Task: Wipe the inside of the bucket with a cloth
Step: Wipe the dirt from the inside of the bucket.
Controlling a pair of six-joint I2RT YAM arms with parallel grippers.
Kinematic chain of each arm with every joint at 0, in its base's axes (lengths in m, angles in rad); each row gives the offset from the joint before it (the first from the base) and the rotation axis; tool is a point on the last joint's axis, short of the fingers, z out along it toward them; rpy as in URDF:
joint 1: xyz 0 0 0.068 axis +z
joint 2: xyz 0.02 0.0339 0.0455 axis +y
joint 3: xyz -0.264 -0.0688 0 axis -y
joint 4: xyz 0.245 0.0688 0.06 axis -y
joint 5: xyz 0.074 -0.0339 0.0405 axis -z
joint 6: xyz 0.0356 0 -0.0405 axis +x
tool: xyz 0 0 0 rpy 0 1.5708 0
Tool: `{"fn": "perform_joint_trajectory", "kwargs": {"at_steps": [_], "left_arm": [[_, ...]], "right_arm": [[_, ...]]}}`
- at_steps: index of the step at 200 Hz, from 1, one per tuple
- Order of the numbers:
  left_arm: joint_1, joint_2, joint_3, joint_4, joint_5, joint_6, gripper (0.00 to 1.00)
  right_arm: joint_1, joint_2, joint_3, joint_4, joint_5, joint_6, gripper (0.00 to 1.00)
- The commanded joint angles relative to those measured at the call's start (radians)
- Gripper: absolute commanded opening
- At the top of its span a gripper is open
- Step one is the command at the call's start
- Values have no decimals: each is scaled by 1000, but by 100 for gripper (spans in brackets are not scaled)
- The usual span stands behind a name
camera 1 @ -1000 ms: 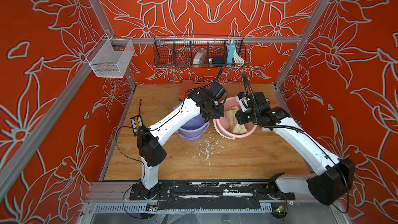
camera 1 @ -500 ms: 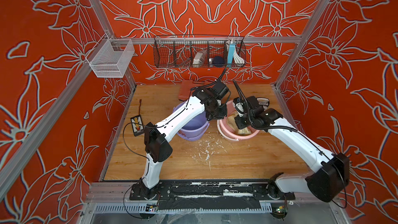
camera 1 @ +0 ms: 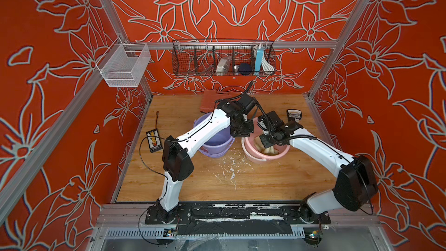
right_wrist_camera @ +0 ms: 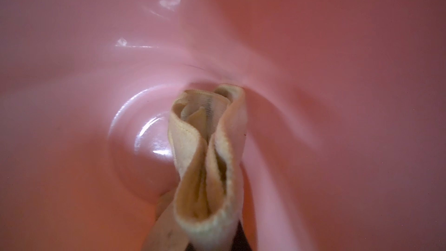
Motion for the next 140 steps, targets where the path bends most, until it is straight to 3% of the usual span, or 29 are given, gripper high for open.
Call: {"fn": "perform_joint_trajectory", "kwargs": {"at_steps": [1,75,106,140], "left_arm": [[5,-42,-18,54,61,-13,0],[8,-55,-113,129,71,-47,0],[15,-48,-121,141,98,-54,0],[16,-78,-190,183,121,-63,0]], "right_arm": [[-6,18,-20,18,69,24,0],[-34,117,-24,66,-36,82,0],[-56,136,-64,90,23,116,0],[-142,219,-38,88,1,175,0]]}}
